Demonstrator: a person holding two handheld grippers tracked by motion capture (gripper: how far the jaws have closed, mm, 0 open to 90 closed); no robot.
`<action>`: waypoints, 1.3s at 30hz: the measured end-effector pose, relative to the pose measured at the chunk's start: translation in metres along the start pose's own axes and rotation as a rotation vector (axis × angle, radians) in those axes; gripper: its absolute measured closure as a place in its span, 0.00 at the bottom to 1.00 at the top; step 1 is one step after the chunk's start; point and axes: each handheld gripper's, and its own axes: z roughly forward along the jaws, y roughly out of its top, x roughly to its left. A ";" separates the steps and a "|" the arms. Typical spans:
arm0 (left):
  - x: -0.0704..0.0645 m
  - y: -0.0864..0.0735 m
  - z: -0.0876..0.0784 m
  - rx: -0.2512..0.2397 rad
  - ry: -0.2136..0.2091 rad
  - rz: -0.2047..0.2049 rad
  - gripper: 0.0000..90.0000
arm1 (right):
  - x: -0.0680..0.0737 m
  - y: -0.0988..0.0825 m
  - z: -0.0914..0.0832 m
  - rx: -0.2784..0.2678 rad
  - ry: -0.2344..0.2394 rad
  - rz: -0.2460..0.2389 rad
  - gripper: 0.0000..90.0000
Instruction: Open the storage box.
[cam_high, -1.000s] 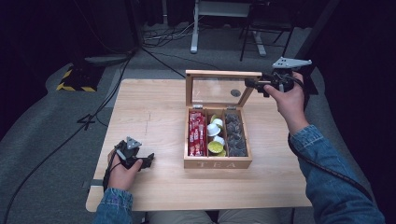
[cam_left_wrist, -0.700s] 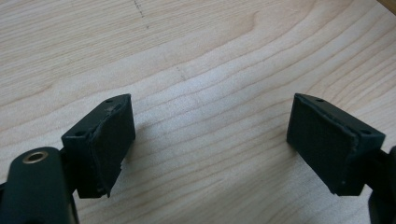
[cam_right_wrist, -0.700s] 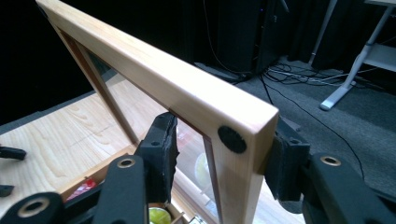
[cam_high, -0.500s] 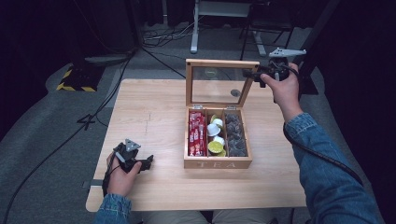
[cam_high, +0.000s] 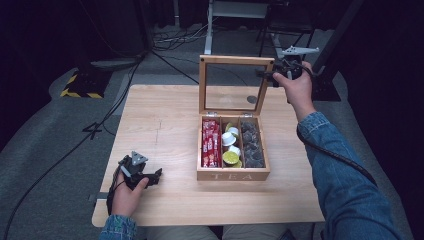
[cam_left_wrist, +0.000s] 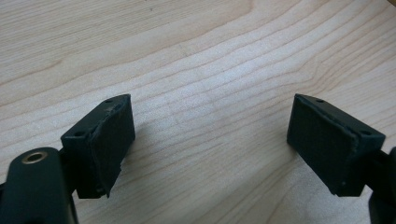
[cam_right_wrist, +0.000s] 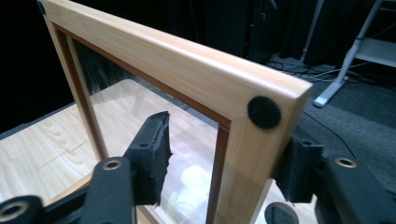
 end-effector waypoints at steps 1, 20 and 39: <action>0.000 0.000 0.000 -0.001 -0.001 -0.001 0.17 | 0.000 0.000 0.002 0.000 -0.004 0.002 0.46; 0.001 0.001 0.002 -0.007 -0.001 -0.001 0.16 | -0.008 -0.011 0.030 0.055 -0.077 -0.033 0.29; 0.004 0.008 0.008 0.011 -0.016 0.022 0.11 | -0.013 -0.024 0.027 0.100 -0.099 0.009 0.31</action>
